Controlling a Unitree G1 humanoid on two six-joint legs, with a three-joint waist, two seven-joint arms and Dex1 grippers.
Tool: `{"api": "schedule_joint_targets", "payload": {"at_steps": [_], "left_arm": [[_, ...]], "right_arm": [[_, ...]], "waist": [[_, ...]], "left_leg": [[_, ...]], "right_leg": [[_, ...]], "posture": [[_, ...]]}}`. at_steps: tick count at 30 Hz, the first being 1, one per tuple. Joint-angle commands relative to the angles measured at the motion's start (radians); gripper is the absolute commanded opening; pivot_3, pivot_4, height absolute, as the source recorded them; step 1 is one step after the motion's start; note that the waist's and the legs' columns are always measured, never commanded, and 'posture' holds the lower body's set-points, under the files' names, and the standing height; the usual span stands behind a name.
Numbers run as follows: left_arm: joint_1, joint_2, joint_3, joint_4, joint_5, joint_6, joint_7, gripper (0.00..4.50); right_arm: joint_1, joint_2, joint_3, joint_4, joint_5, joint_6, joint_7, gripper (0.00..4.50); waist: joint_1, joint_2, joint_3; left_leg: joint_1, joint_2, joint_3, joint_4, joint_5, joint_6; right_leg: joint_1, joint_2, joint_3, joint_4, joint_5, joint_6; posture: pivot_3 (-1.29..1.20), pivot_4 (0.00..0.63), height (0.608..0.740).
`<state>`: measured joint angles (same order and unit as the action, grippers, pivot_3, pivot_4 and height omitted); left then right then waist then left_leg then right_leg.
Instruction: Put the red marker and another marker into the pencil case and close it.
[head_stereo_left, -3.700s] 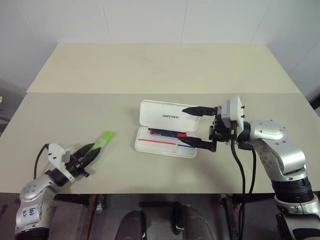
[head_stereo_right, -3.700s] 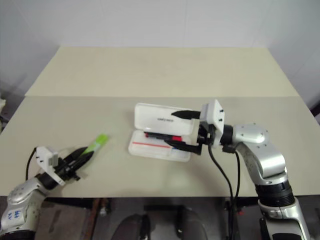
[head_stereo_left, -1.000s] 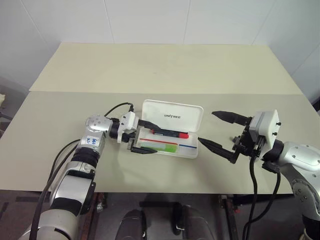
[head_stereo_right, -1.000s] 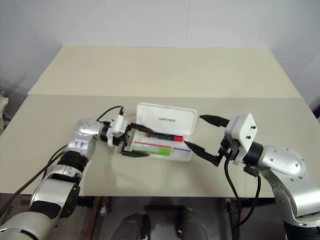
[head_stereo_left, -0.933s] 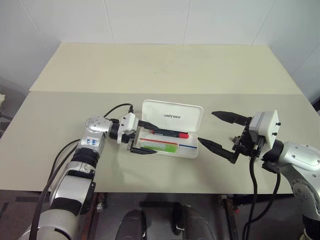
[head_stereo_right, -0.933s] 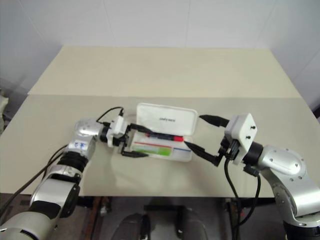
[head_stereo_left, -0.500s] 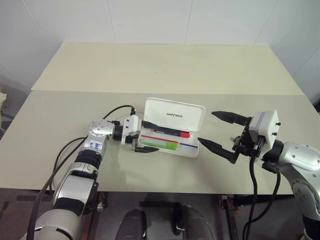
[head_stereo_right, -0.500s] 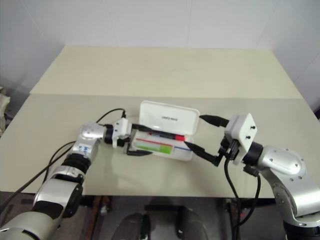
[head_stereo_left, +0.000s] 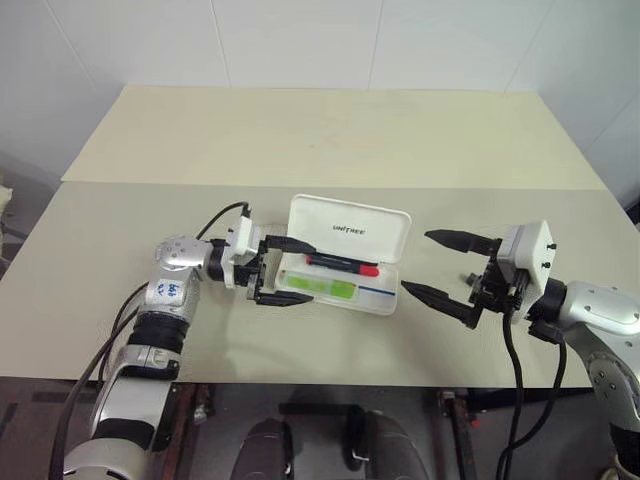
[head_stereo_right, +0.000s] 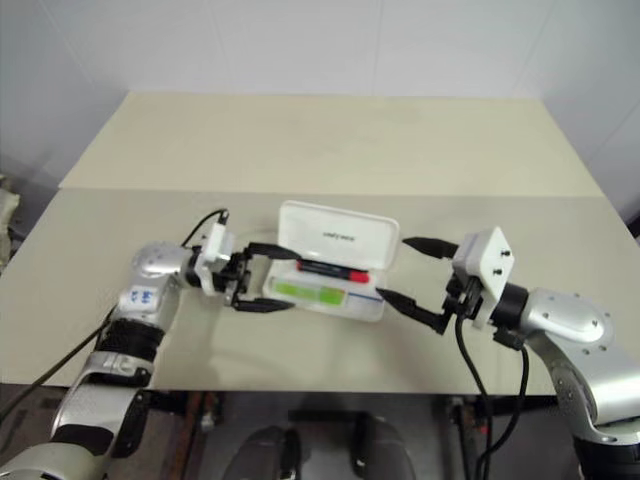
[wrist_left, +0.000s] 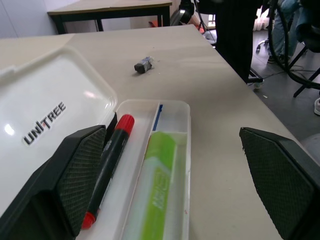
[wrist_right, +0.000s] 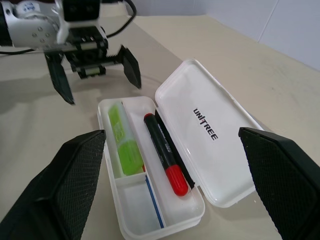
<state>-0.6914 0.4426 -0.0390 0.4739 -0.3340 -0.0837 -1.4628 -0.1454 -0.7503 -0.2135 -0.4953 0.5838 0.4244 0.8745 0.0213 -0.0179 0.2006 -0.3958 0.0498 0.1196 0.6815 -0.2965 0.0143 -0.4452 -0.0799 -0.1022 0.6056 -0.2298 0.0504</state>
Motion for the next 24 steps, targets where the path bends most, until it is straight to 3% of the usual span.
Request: {"api": "schedule_joint_targets", "payload": {"at_steps": [1,13,24], "left_arm": [[0.013,0.037,0.042,-0.105,-0.064,0.058,0.006,4.48],[-0.016,0.141,0.105,-0.34,-0.257,0.406,0.02,4.48],[-0.04,0.215,0.09,-0.371,-0.281,0.522,-0.022,4.48]], "right_arm": [[-0.014,-0.036,-0.037,0.071,0.007,-0.009,0.04,4.5],[-0.096,-0.105,-0.008,0.634,-0.144,-0.225,0.244,4.5],[-0.3,-0.092,0.083,1.085,-0.287,-0.397,0.375,4.5]], "waist": [[0.0,0.0,0.0],[-0.002,0.0,0.0],[-0.027,0.0,0.0]], "left_leg": [[0.0,0.0,0.0,0.0,0.0,0.0],[0.001,-0.002,0.001,0.0,0.0,0.0],[0.005,-0.002,0.003,0.0,0.002,-0.003]], "right_leg": [[0.0,0.0,0.0,0.0,0.0,0.0],[0.0,0.0,0.001,0.001,0.0,0.001],[0.001,0.001,0.003,0.004,0.0,0.0]], "posture": [[0.0,0.15,0.74],[0.0,0.15,0.74],[0.0,0.15,0.74]]}}
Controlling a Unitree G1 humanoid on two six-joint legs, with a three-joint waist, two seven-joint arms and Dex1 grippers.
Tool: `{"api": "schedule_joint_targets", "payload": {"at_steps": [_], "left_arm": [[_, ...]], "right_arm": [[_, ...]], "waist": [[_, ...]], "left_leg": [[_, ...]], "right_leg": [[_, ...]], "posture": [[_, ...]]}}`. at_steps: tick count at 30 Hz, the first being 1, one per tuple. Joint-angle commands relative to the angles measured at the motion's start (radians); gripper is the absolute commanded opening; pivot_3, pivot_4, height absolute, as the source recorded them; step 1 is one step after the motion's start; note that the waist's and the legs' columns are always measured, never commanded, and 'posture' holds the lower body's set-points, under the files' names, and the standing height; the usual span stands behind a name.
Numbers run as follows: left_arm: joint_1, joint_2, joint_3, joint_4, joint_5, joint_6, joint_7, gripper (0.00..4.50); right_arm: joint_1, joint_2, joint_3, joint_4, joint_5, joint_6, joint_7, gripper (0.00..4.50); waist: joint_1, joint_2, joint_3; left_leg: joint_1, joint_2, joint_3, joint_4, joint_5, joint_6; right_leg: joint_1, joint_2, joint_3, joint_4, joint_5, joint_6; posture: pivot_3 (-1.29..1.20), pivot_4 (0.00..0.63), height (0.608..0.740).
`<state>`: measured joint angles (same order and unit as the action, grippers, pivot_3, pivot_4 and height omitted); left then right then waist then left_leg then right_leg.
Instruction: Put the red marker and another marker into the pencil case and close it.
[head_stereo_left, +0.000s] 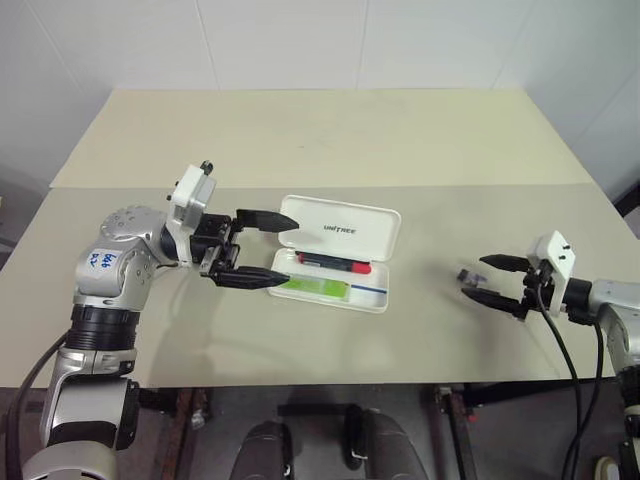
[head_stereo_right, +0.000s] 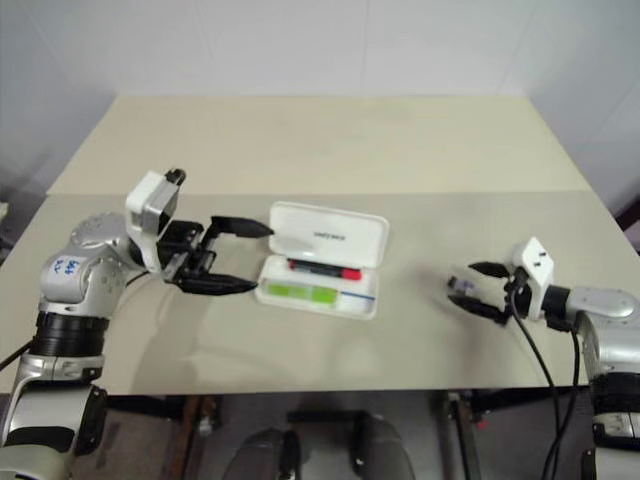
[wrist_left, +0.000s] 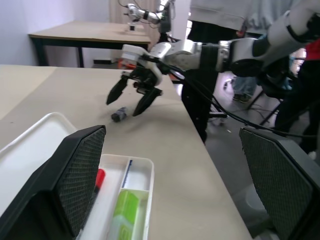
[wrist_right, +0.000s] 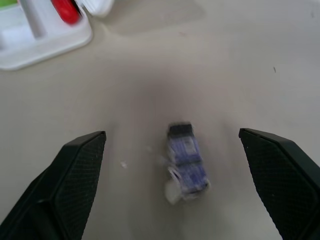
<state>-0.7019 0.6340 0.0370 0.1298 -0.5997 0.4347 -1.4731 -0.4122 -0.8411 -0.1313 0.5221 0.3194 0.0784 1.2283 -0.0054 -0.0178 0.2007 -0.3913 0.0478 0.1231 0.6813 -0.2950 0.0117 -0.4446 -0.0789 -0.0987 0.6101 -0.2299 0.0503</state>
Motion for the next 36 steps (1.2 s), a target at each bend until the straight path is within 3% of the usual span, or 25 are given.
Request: {"api": "schedule_joint_targets", "payload": {"at_steps": [1,5,8,17,18,23,28,36], "left_arm": [[-0.031,0.025,0.014,-0.027,-0.014,0.003,-0.012,4.48],[-0.033,0.038,0.018,-0.034,-0.016,0.012,-0.008,4.48],[-0.035,0.04,0.019,-0.034,-0.015,0.013,-0.008,4.5],[-0.038,0.037,0.014,-0.022,-0.007,0.004,-0.009,4.5],[-0.036,0.036,0.013,-0.02,-0.004,-0.001,-0.009,4.5],[-0.025,0.034,0.005,-0.002,0.019,-0.043,-0.017,4.5],[0.007,0.034,0.009,0.02,0.039,-0.093,-0.018,4.5],[0.084,0.038,0.008,0.046,0.079,-0.166,-0.008,4.5]], "right_arm": [[-0.043,0.001,0.004,0.09,-0.028,-0.063,0.025,4.5],[-0.086,0.041,0.016,0.185,-0.049,-0.097,0.033,4.5],[-0.102,0.075,0.018,0.205,-0.048,-0.103,0.04,3.87],[-0.069,0.128,0.024,0.148,-0.035,-0.085,0.057,0.6],[-0.062,0.129,0.024,0.134,-0.035,-0.083,0.054,0.4],[-0.054,0.131,0.025,0.006,-0.024,-0.049,0.032,0.4],[-0.052,0.157,0.046,-0.292,0.045,0.099,0.006,0.4],[-0.046,0.226,0.179,-0.615,0.084,0.325,-0.075,0.4]], "waist": [[0.0,0.0,0.0],[-0.001,0.0,0.0],[-0.004,0.0,0.0],[-0.021,0.0,0.0],[-0.022,0.0,0.0],[-0.023,0.0,0.0],[-0.023,0.001,0.0],[-0.021,0.0,0.0]], "left_leg": [[0.0,0.0,0.0,0.0,0.0,0.0],[0.001,0.0,0.0,0.0,0.0,-0.001],[0.001,0.001,0.001,0.0,0.001,-0.001],[0.002,0.002,0.001,0.0,0.002,-0.003],[0.002,0.002,0.001,0.0,0.002,-0.004],[0.002,0.002,0.001,-0.001,0.002,-0.004],[0.003,0.003,0.001,0.0,0.003,-0.005],[0.002,0.003,0.0,-0.001,0.001,-0.002]], "right_leg": [[0.0,0.0,0.0,0.0,0.0,0.0],[0.0,0.0,0.001,0.001,0.0,0.0],[0.0,0.0,0.002,0.001,0.0,0.0],[0.0,0.0,0.003,0.003,0.0,0.0],[0.0,0.0,0.003,0.003,0.0,0.0],[0.0,0.0,0.004,0.003,0.0,0.0],[0.0,0.0,0.005,0.005,0.0,0.0],[-0.001,-0.001,0.006,0.005,-0.001,-0.002]], "posture": [[0.0,0.15,0.74],[0.0,0.15,0.74],[0.0,0.15,0.74],[0.0,0.15,0.74],[0.0,0.15,0.74],[0.0,0.15,0.74],[0.0,0.15,0.74],[0.0,0.15,0.74]]}}
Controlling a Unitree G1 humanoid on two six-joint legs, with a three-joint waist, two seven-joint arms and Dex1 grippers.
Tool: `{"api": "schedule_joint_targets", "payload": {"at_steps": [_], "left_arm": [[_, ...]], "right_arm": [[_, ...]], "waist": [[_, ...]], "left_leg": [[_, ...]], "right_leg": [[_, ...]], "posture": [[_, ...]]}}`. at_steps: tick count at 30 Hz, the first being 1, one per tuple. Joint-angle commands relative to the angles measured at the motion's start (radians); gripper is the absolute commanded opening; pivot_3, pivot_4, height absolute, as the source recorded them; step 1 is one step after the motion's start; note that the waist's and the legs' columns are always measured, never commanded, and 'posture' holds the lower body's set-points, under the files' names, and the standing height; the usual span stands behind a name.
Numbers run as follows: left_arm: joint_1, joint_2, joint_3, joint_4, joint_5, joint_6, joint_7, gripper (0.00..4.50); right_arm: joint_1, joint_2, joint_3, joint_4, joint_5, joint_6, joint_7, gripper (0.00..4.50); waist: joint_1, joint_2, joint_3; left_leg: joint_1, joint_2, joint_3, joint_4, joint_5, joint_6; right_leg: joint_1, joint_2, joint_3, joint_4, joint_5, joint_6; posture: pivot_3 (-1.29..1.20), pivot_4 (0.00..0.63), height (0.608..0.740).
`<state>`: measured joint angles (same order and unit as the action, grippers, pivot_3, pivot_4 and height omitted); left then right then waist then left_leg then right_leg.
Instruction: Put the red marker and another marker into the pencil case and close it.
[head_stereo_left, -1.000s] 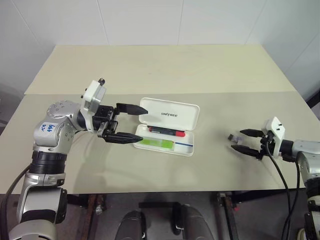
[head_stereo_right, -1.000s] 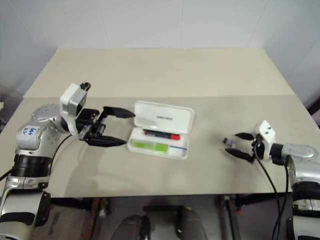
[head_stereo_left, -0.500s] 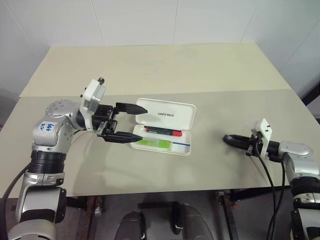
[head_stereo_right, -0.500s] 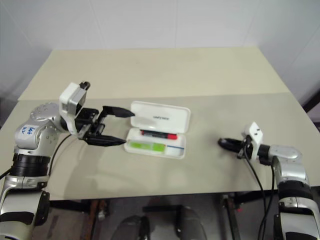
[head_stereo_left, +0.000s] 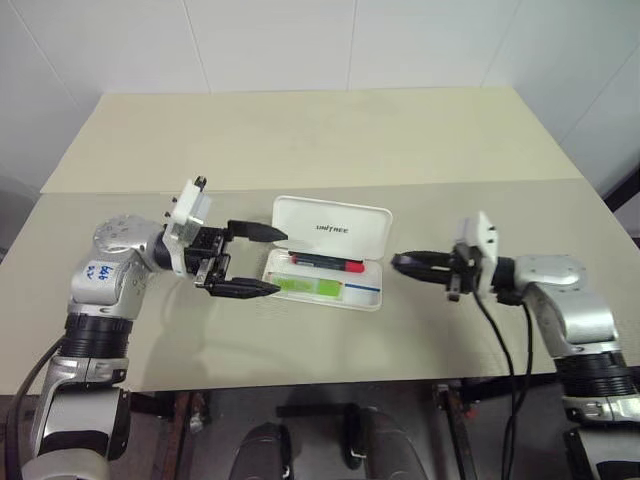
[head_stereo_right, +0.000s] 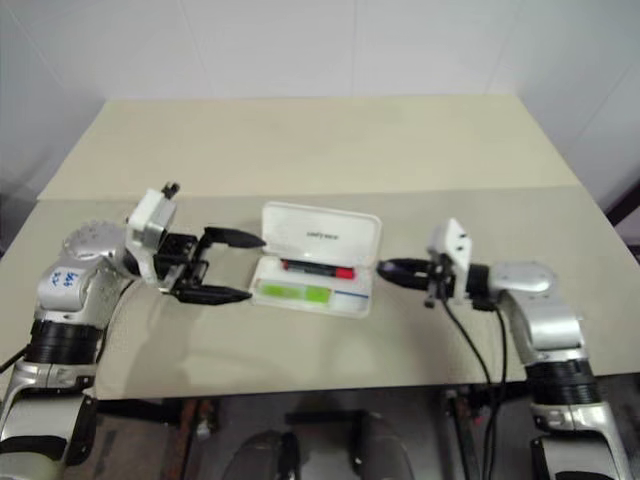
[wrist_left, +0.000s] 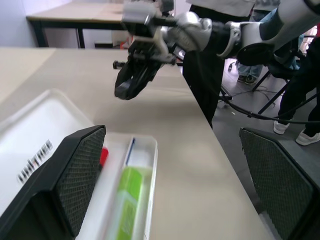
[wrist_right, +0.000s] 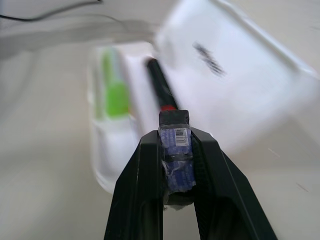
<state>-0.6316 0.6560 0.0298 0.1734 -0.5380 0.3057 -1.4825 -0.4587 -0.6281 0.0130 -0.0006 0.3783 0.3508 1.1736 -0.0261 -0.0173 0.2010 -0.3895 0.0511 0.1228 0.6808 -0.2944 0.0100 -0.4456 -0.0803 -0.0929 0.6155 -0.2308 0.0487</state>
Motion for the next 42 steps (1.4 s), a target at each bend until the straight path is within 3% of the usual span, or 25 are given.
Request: {"api": "schedule_joint_targets", "payload": {"at_steps": [1,26,37,42], "left_arm": [[0.022,0.018,0.014,0.006,0.024,-0.046,0.0,4.5],[0.051,0.003,-0.002,0.014,0.059,-0.116,0.002,4.5],[0.052,-0.004,-0.004,0.002,0.059,-0.11,0.019,4.5],[0.048,-0.008,-0.002,0.007,0.058,-0.111,0.028,4.5]], "right_arm": [[0.003,0.021,0.051,-0.108,0.026,0.066,-0.023,0.4],[-0.019,0.084,0.183,0.006,-0.052,0.033,-0.019,0.4],[-0.05,0.103,0.176,0.006,-0.054,0.016,-0.004,4.44],[-0.071,0.104,0.164,-0.015,-0.045,0.006,-0.007,4.44]], "waist": [[0.0,0.0,0.0],[0.0,0.0,0.0],[0.0,0.0,0.0],[0.0,0.0,0.0]], "left_leg": [[0.0,0.0,0.0,0.0,0.0,0.0],[-0.002,0.0,0.0,0.0,-0.002,0.002],[-0.002,0.0,0.0,0.0,-0.002,0.002],[-0.002,0.0,0.0,-0.001,-0.002,0.002]], "right_leg": [[0.0,0.0,0.0,0.0,0.0,0.0],[0.0,-0.001,-0.006,-0.003,0.0,0.0],[0.0,-0.001,-0.006,-0.003,0.0,0.0],[0.0,-0.001,-0.006,-0.004,0.0,0.0]], "posture": [[0.0,0.15,0.74],[0.0,0.15,0.74],[0.0,0.15,0.74],[0.0,0.15,0.74]]}}
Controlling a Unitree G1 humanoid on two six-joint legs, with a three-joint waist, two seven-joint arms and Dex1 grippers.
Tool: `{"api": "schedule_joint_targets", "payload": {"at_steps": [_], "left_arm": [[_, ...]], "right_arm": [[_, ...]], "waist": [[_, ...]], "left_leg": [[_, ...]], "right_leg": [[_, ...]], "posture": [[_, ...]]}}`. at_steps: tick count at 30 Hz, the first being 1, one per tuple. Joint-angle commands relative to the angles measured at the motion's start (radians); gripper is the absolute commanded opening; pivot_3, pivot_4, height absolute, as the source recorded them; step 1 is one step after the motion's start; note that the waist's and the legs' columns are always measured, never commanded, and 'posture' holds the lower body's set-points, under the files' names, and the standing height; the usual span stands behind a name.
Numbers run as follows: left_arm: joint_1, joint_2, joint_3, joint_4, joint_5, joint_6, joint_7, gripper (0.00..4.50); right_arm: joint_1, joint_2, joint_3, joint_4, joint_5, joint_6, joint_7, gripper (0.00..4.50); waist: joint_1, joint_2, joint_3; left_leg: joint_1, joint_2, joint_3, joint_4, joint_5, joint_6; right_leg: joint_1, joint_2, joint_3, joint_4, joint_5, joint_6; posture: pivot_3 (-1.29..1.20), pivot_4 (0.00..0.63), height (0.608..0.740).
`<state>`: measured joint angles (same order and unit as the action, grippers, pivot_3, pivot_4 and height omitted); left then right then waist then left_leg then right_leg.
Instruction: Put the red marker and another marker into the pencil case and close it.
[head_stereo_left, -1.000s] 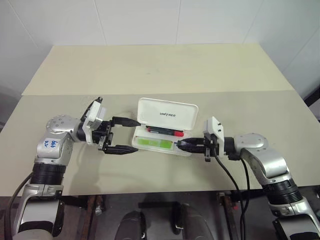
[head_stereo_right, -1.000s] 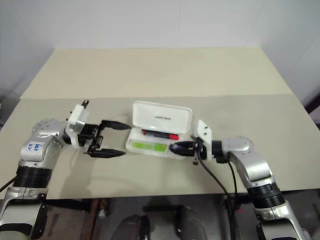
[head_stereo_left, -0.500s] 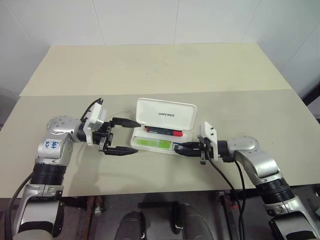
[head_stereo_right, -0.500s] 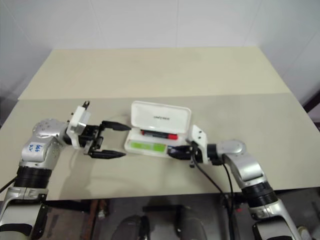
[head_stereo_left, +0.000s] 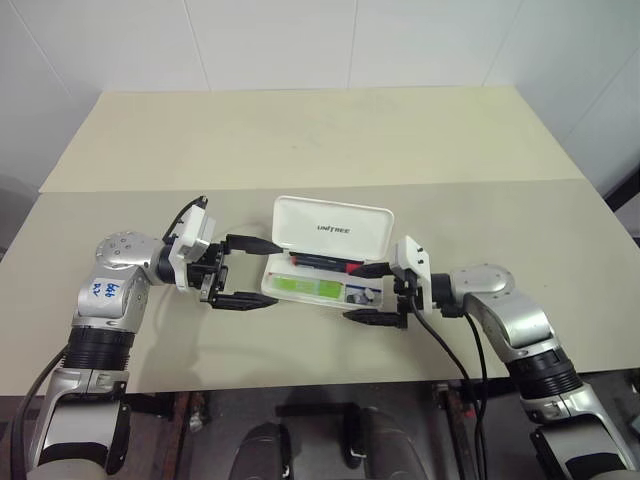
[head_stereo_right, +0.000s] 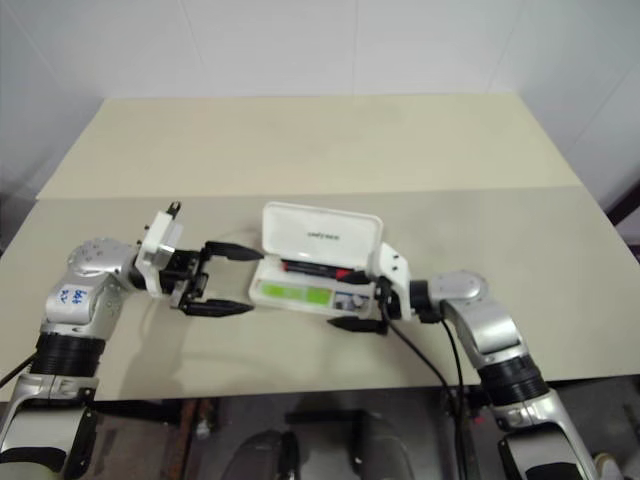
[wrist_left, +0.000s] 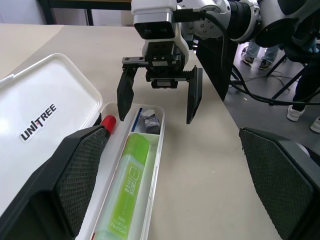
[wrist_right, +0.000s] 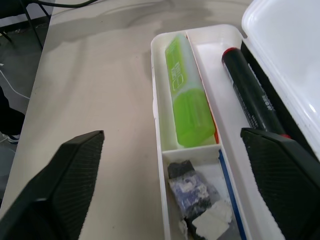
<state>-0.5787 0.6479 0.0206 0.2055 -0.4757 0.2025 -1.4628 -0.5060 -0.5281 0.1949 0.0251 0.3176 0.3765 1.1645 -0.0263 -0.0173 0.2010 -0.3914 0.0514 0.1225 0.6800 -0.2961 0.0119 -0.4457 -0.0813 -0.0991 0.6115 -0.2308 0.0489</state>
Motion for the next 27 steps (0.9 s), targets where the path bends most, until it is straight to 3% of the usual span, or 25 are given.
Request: {"api": "schedule_joint_targets", "payload": {"at_steps": [1,15,18,27], "left_arm": [[-0.005,-0.001,0.008,-0.026,-0.006,-0.006,0.01,4.5],[0.049,0.015,0.098,-0.049,-0.061,0.046,0.097,4.5],[0.072,0.029,0.13,-0.044,-0.073,0.044,0.096,3.9],[0.062,0.017,0.212,0.062,-0.054,-0.036,0.152,0.83]], "right_arm": [[-0.025,0.003,-0.019,-0.046,0.019,-0.02,0.003,4.44],[0.109,-0.113,-0.23,-0.339,0.19,0.087,-0.069,4.44],[0.159,-0.146,-0.295,-0.359,0.208,0.084,-0.088,4.5],[0.207,-0.187,-0.384,-0.299,0.188,-0.007,-0.112,4.5]], "waist": [[0.0,0.0,0.0],[0.002,0.0,0.0],[0.002,0.0,0.0],[0.002,0.0,0.0]], "left_leg": [[0.0,0.0,0.0,0.0,0.0,0.0],[0.0,0.0,-0.001,-0.002,-0.001,0.0],[-0.001,0.0,-0.001,-0.002,-0.001,0.0],[0.0,0.001,-0.001,-0.003,-0.001,-0.001]], "right_leg": [[0.0,0.0,0.0,0.0,0.0,0.0],[0.0,0.0,-0.001,-0.002,0.0,0.0],[0.0,0.0,-0.001,-0.003,0.0,0.0],[0.0,0.0,-0.001,-0.004,0.0,0.0]], "posture": [[0.0,0.15,0.74],[0.0,0.15,0.74],[0.0,0.15,0.74],[0.0,0.15,0.74]]}}
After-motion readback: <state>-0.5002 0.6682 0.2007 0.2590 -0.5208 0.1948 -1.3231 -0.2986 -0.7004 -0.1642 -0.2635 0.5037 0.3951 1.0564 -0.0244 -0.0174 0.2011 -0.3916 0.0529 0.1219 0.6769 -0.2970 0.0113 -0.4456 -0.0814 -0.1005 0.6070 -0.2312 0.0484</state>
